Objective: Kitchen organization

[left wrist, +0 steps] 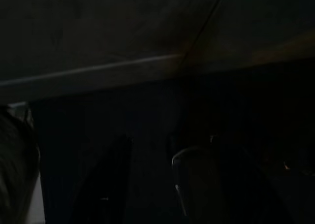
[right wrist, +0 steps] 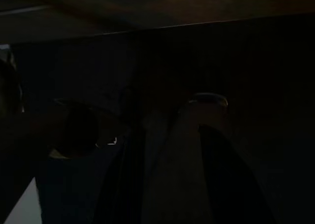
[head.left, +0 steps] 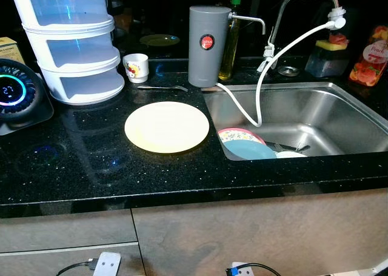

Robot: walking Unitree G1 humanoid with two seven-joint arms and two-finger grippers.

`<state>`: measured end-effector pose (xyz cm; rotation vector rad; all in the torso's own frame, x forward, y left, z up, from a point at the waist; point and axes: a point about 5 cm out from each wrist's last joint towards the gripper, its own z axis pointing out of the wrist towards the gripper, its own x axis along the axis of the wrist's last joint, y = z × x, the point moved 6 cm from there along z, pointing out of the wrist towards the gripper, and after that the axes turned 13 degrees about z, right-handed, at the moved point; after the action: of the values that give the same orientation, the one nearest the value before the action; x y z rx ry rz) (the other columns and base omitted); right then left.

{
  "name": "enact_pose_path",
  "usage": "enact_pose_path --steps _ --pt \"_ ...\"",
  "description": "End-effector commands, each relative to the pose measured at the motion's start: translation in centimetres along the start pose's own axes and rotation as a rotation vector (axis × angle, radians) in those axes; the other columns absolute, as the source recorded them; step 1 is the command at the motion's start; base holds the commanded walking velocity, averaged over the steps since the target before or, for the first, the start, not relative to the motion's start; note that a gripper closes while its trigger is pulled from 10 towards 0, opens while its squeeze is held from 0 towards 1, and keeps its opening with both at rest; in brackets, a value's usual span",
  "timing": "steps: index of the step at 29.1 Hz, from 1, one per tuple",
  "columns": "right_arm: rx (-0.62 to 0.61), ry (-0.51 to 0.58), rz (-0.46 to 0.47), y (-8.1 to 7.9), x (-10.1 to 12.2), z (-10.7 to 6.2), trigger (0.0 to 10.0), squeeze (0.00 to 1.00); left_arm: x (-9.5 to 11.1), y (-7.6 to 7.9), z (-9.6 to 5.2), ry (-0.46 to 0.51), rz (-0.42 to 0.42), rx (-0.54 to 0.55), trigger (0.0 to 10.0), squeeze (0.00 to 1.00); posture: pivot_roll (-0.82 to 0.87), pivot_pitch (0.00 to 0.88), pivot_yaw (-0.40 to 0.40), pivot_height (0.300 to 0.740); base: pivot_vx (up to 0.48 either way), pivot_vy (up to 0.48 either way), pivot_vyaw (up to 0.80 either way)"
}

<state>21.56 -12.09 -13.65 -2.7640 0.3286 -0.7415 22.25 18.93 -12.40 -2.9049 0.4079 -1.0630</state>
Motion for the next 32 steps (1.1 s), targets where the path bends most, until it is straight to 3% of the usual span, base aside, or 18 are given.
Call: enact_pose_path --steps 1,5,7,9,14,17,21,26,32 --pt "-0.003 -0.008 -0.038 0.0 -0.1 0.0 10.0 0.00 -0.5 -0.5 -0.2 -0.009 -0.009 0.019 10.0 0.00 0.07 0.093 -0.007 0.740 0.000 0.000 0.00" --pt "-0.018 -0.005 -0.053 0.8 0.1 -0.1 10.0 0.00 -0.4 1.2 0.0 -0.014 0.023 -0.030 10.0 0.00 0.06 0.070 0.020 0.740 0.000 0.000 0.00" --pt "-0.038 0.000 -0.035 1.7 0.2 -0.3 10.0 0.00 -0.3 3.0 0.2 -0.020 0.076 -0.086 10.0 0.00 0.06 0.079 -0.004 0.740 0.000 0.000 0.00" --pt "-0.040 -0.004 -0.017 1.9 0.1 -0.4 10.0 0.00 -0.1 3.5 0.3 -0.017 0.090 -0.105 10.0 0.00 0.06 0.061 -0.017 0.740 0.000 0.000 0.00" --pt "-0.041 -0.022 -0.057 1.7 -0.4 -0.3 10.0 0.00 -0.4 3.0 0.2 -0.026 0.062 -0.082 10.0 0.00 0.04 0.076 -0.007 0.740 0.000 0.000 0.00" --pt "-0.052 -0.010 0.004 2.1 -0.3 -0.4 10.0 0.00 -0.9 3.0 0.1 -0.039 0.042 -0.072 10.0 0.00 0.04 0.064 0.014 0.740 0.000 0.000 0.00" --pt "-0.060 -0.014 0.009 2.7 -0.5 -0.6 10.0 0.00 -1.0 3.7 0.1 -0.040 0.043 -0.077 10.0 0.00 0.05 0.064 0.007 0.740 0.000 0.000 0.00" --pt "-0.068 -0.011 0.001 3.0 -0.4 -0.6 10.0 0.00 0.0 4.7 0.7 -0.048 0.017 -0.067 10.0 0.00 0.05 0.062 0.013 0.740 0.000 0.000 0.00" --pt "-0.065 -0.008 0.004 2.8 -0.1 -0.6 10.0 0.00 0.6 4.3 0.9 -0.047 0.011 -0.054 10.0 0.00 0.04 0.061 0.003 0.740 0.000 0.000 0.00"
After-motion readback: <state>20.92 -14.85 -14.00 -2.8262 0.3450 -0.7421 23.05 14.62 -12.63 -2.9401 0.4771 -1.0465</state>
